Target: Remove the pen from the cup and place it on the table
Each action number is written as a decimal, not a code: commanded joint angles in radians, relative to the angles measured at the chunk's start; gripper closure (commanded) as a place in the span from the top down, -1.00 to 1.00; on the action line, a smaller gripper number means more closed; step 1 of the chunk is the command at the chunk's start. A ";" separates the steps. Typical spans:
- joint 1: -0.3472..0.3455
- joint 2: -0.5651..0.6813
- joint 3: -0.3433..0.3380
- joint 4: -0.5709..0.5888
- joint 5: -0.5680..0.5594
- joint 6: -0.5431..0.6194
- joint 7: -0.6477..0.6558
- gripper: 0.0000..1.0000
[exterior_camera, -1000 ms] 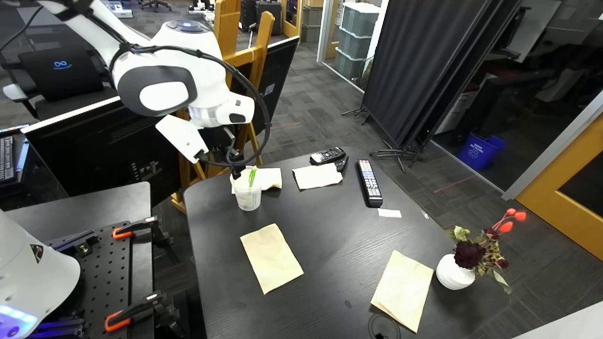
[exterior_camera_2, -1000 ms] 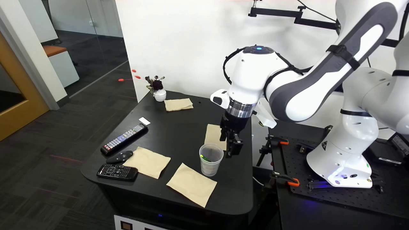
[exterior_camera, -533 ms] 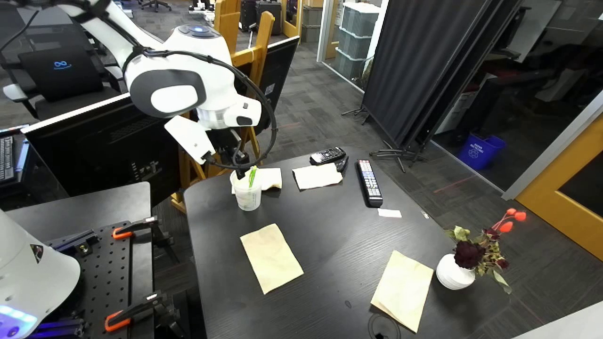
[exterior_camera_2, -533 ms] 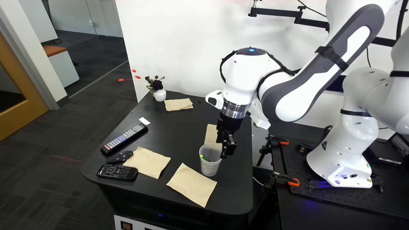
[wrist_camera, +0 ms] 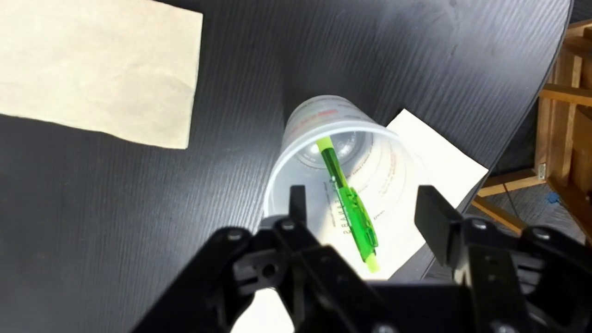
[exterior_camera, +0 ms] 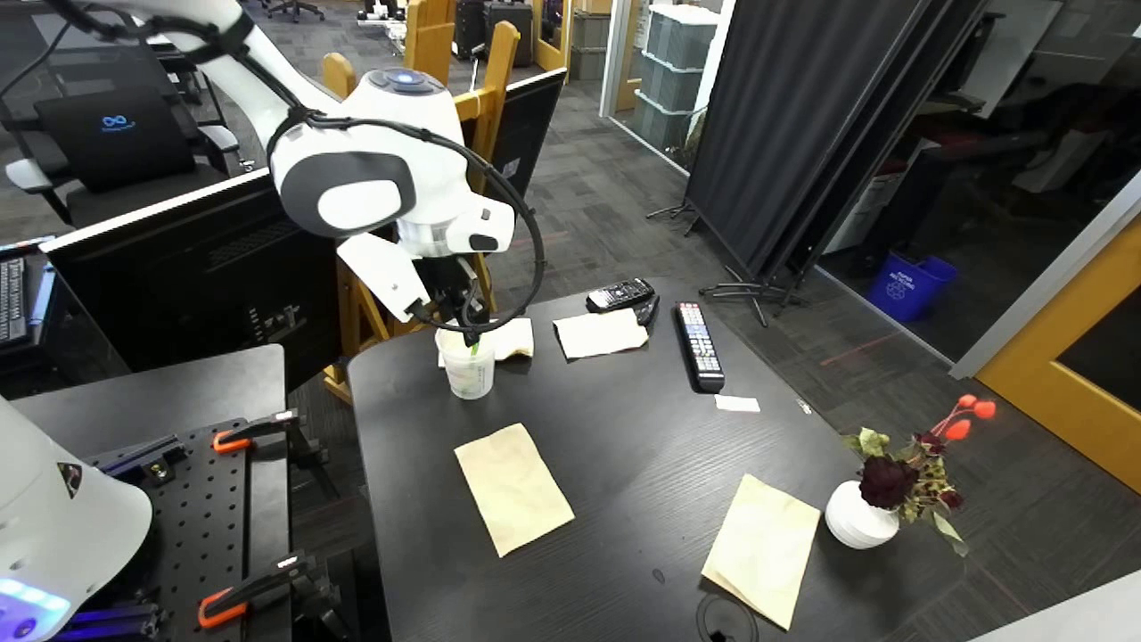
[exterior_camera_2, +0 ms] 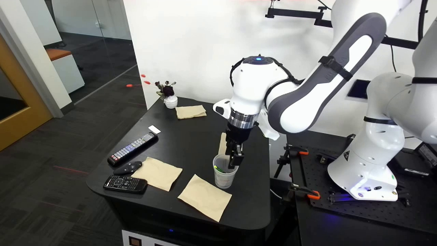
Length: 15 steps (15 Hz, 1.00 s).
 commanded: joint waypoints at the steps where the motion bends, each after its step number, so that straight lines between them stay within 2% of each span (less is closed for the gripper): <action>1: -0.027 0.057 0.015 0.036 -0.027 0.049 0.003 0.23; 8: -0.028 0.120 0.024 0.074 -0.073 0.069 0.021 0.06; 15: -0.014 0.169 0.014 0.092 -0.175 0.116 0.046 -0.10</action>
